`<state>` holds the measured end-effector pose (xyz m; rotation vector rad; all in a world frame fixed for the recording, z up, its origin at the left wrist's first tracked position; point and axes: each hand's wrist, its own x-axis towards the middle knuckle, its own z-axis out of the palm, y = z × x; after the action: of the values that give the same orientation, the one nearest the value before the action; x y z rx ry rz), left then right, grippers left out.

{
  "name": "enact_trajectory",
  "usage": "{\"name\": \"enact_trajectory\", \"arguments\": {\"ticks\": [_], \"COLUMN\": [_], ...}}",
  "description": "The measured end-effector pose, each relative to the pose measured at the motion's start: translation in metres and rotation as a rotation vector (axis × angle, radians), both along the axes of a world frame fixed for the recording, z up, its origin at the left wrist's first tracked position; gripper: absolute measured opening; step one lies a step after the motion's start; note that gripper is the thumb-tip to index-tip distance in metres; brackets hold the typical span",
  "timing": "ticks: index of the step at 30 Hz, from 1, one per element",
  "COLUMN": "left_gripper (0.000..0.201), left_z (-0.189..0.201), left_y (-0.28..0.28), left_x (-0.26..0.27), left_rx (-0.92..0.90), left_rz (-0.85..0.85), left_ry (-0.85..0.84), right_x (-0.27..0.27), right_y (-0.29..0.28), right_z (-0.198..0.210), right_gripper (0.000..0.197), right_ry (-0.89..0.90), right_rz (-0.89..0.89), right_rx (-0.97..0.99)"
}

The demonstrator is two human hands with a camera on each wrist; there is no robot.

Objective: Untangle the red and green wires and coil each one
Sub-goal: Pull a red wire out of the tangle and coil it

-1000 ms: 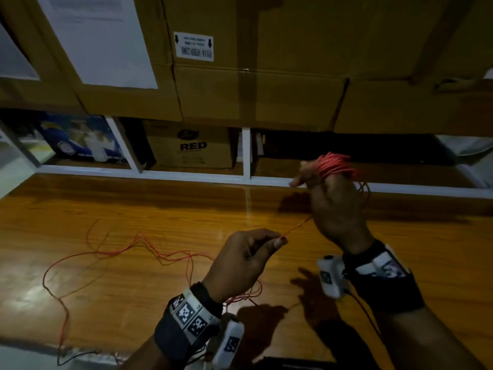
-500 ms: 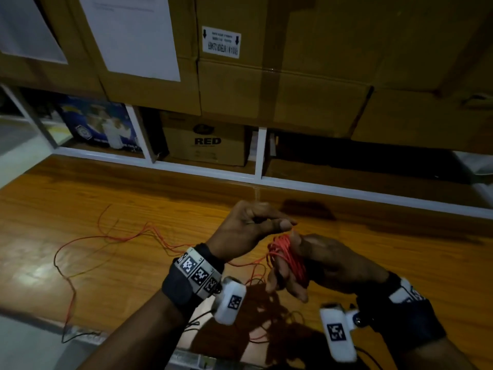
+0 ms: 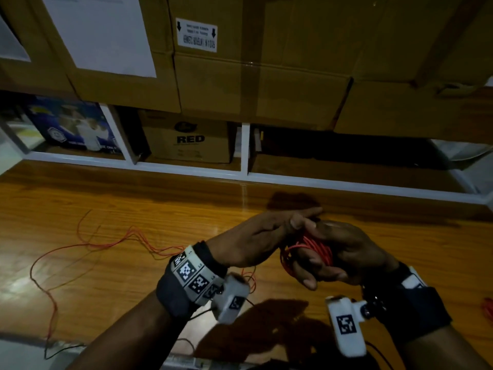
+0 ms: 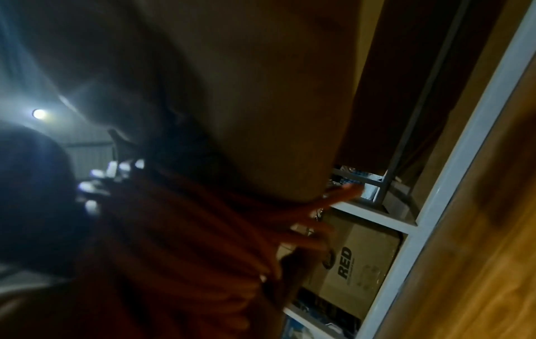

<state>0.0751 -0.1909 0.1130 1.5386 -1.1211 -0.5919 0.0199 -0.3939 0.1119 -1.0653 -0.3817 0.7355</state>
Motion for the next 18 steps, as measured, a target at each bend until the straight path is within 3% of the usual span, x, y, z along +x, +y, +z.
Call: {"name": "enact_trajectory", "arguments": {"ticks": [2,5,7,11,15,18], "left_gripper": [0.059,0.05,0.046,0.035,0.03,0.028], "left_z": [-0.004,-0.015,-0.026,-0.041,-0.05,-0.054], "left_y": [-0.002,-0.005,-0.009,-0.021,-0.033,-0.042], "left_x": [-0.007,-0.018,-0.024,-0.032,-0.027,-0.023], "left_rx": [-0.013,-0.026,-0.049,-0.11,-0.102,-0.118], "left_rz": [0.022,0.075,0.156,0.345,0.496,0.557], "left_ry": [0.016,-0.022,-0.058,-0.099,-0.121,-0.126], "right_x": [-0.001,-0.003,-0.003,-0.002,0.001,0.004], "right_y": [-0.007,-0.015,-0.016,-0.011,-0.001,0.002], "right_z": [-0.001,-0.009,-0.014,-0.017,-0.011,-0.009], "right_gripper": [0.056,0.079,0.063,0.06,0.058,0.055], "right_ry": [0.044,0.169,0.236,0.209,0.231,0.146], "right_rz": [-0.028,-0.104,-0.151,-0.328,-0.584,-0.721], "right_rx": [0.039,0.123,0.184,-0.02,-0.092,-0.211]}}
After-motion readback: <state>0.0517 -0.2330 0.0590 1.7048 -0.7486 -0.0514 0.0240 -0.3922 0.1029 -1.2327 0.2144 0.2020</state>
